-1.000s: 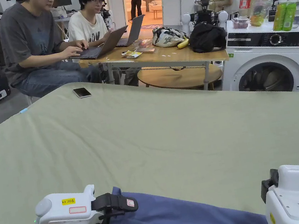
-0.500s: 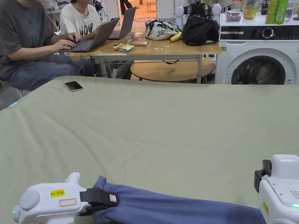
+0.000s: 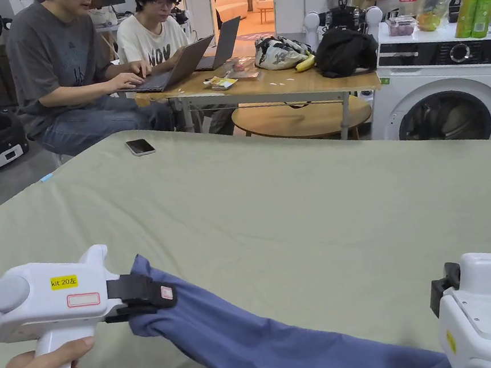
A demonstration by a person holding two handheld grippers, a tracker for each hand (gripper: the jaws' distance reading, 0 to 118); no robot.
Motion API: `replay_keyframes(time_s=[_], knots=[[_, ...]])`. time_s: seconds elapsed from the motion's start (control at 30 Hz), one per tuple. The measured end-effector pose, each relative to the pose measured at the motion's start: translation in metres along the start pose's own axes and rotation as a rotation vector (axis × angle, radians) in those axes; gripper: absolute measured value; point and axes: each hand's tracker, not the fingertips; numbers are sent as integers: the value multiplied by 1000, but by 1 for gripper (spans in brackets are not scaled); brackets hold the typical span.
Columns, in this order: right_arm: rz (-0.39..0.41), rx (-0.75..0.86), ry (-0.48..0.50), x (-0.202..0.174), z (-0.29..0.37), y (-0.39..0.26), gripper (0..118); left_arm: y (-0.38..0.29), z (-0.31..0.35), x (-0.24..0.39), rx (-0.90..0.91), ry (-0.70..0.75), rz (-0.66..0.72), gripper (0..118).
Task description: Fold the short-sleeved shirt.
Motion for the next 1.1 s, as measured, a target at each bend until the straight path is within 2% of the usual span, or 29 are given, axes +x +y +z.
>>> replay_keyframes(time_s=[0.07, 0.13, 0.2, 0.4, 0.43, 0.57, 0.73, 0.77, 0.8, 0.9, 1.0, 1.1], knots=[[-10, -5, -1, 3, 1, 1, 0, -1, -10, 21, -31, -101, 17, 1], [-17, -4, -2, 7, 1, 2, 0, 7, -27, 23, -53, -152, 3, 1], [-16, -4, -11, 10, 3, 2, 0, 2, -50, 42, -113, -187, 55, 1], [-20, -10, -34, 24, 9, 1, 0, -23, -145, 95, -315, -40, -142, 1], [-19, -13, -39, 27, 10, 1, 0, -30, -158, 100, -352, -8, -114, 1], [-22, -20, -63, 37, 13, -2, 0, -63, -205, 118, -418, 130, -147, 1], [-27, -33, -79, 45, 15, -6, 0, -86, -238, 112, -435, 199, -110, 1], [-30, -36, -79, 45, 16, -6, 0, -88, -241, 110, -436, 201, -103, 4], [-32, -38, -82, 46, 17, -6, 0, -90, -240, 108, -431, 194, -90, 13], [-36, -43, -81, 47, 17, -7, 0, -88, -228, 106, -405, 63, -10, 46], [-34, -44, -76, 48, 18, -7, 0, -83, -205, 108, -416, 51, -42, 49], [-36, -40, -74, 49, 19, -7, 0, -71, -176, 102, -366, -55, 9, 49]])
